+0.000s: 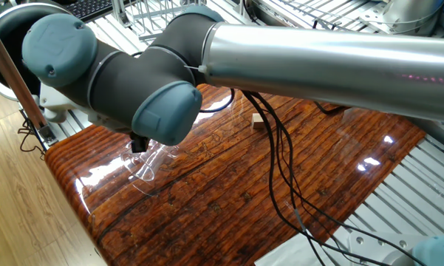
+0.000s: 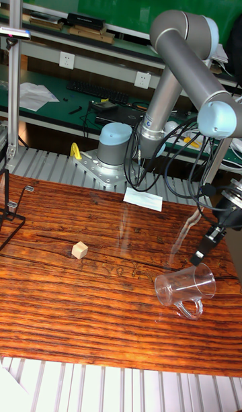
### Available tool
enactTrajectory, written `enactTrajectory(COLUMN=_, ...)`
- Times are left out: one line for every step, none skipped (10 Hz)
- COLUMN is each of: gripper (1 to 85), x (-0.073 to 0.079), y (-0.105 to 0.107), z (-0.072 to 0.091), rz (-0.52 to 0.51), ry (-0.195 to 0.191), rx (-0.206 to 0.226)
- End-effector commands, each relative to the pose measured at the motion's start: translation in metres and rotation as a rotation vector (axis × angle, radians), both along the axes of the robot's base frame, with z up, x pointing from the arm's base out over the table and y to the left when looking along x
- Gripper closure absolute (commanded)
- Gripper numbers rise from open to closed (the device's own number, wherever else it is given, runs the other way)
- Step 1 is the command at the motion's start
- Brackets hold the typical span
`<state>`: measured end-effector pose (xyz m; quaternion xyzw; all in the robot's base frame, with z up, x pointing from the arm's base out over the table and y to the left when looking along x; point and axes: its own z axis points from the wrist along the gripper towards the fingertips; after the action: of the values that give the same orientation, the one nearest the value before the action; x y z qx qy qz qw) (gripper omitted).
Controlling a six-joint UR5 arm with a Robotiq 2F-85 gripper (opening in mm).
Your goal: Take the cup off the cup rack
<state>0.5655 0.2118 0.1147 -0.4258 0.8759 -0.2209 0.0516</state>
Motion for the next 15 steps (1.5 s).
enactTrajectory(gripper=84.3, x=0.002, y=0.011, z=-0.003, rz=0.039, ry=0.008, rx=0.037)
enactTrajectory(gripper=84.3, x=0.004, y=0.017, z=-0.004, rz=0.064, ry=0.007, rx=0.056)
enactTrajectory(gripper=84.3, x=0.010, y=0.020, z=-0.003, rz=0.074, ry=-0.015, rx=0.063)
enactTrajectory(gripper=84.3, x=0.014, y=0.009, z=0.002, rz=0.075, ry=-0.031, rx=0.017)
enactTrajectory(gripper=84.3, x=0.018, y=0.006, z=0.004, rz=0.077, ry=-0.046, rx=0.002)
enactTrajectory(gripper=84.3, x=0.018, y=0.005, z=0.005, rz=0.071, ry=-0.049, rx=0.002)
enactTrajectory(gripper=84.3, x=0.011, y=0.004, z=0.002, rz=0.061, ry=-0.021, rx=0.001)
enactTrajectory(gripper=84.3, x=-0.001, y=0.002, z=0.001, rz=0.036, ry=0.016, rx=-0.006)
enactTrajectory(gripper=84.3, x=-0.015, y=0.010, z=0.012, rz=0.003, ry=0.020, rx=-0.037)
enactTrajectory(gripper=84.3, x=-0.025, y=0.026, z=0.017, rz=-0.027, ry=0.014, rx=-0.039)
enactTrajectory(gripper=77.7, x=-0.031, y=0.045, z=0.015, rz=-0.043, ry=0.020, rx=-0.017)
enactTrajectory(gripper=70.0, x=-0.031, y=0.060, z=0.011, rz=-0.048, ry=0.016, rx=-0.014)
enactTrajectory(gripper=58.3, x=-0.031, y=0.070, z=0.004, rz=-0.054, ry=0.007, rx=-0.016)
enactTrajectory(gripper=58.3, x=-0.031, y=0.075, z=-0.001, rz=-0.070, ry=-0.009, rx=-0.030)
enactTrajectory(gripper=59.7, x=-0.027, y=0.074, z=-0.003, rz=-0.077, ry=-0.020, rx=-0.045)
